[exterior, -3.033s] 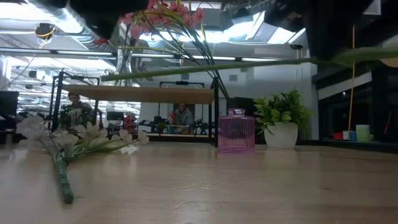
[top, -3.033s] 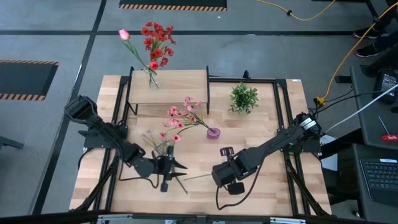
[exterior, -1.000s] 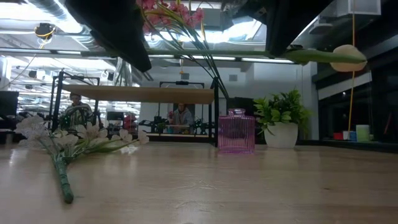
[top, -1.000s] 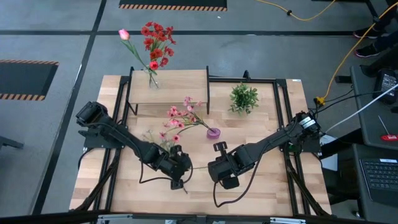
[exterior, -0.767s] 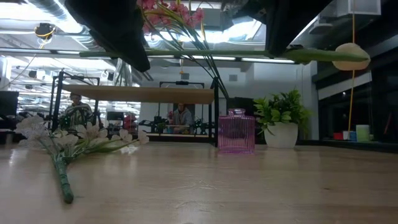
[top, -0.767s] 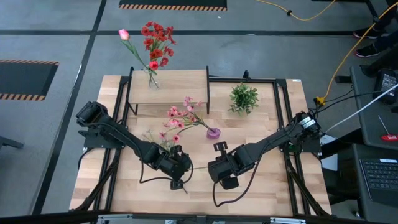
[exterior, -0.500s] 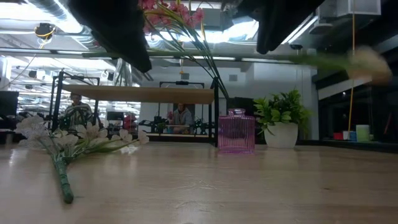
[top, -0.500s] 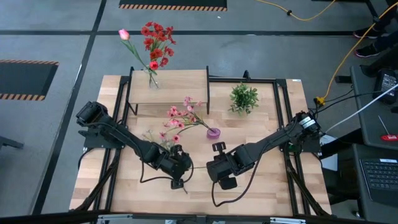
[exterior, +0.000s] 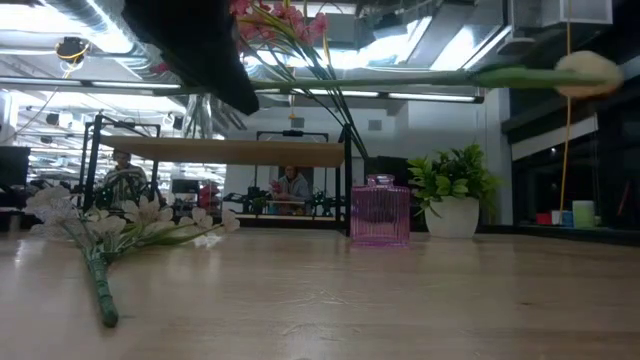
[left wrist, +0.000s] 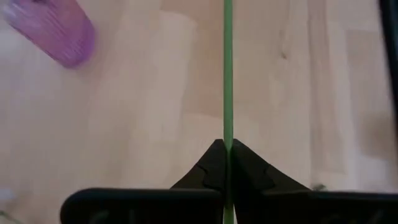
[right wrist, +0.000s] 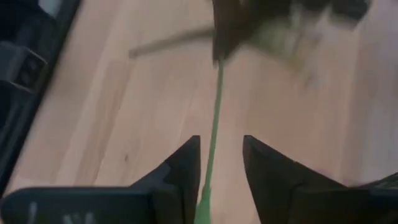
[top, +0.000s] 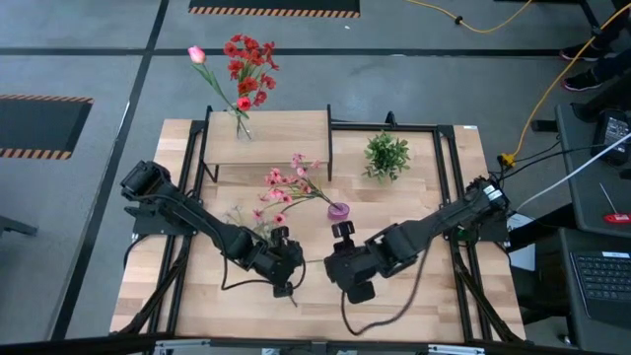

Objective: Pick and place flowers into a vace then onto a shelf
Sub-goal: Put the yellow tulip into the violet vase

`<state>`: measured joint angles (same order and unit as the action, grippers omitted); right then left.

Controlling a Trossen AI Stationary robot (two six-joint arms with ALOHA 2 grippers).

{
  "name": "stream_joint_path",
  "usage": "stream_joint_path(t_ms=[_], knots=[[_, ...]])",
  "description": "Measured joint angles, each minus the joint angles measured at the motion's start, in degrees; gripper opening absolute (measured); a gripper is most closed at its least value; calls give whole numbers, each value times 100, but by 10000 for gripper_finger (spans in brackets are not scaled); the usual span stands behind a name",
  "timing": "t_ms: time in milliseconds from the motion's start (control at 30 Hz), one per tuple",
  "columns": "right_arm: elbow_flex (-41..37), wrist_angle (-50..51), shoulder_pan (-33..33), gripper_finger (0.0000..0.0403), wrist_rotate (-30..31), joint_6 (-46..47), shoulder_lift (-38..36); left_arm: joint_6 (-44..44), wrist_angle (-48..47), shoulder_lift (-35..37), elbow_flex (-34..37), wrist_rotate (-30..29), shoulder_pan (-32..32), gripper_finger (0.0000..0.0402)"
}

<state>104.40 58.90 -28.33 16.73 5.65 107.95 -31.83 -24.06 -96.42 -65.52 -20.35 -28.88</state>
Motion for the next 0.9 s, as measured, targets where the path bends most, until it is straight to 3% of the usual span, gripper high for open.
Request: stream_joint_path(t_ms=[133, 300, 567, 900], knots=[[409, 248, -174, 82, 209, -202, -5, 172, 29, 0, 1, -272, -169, 3], [352, 400, -287, 11, 223, -101, -186, 205, 395, 15, 252, -475, -371, 3], [-83, -29, -430, 4, 581, 106, -733, 264, 1406, 400, 1084, -574, -479, 3], [-1735, -1685, -654, 3, 617, -151, -1647, 575, 3299, 1265, 2458, -921, -483, 3]])
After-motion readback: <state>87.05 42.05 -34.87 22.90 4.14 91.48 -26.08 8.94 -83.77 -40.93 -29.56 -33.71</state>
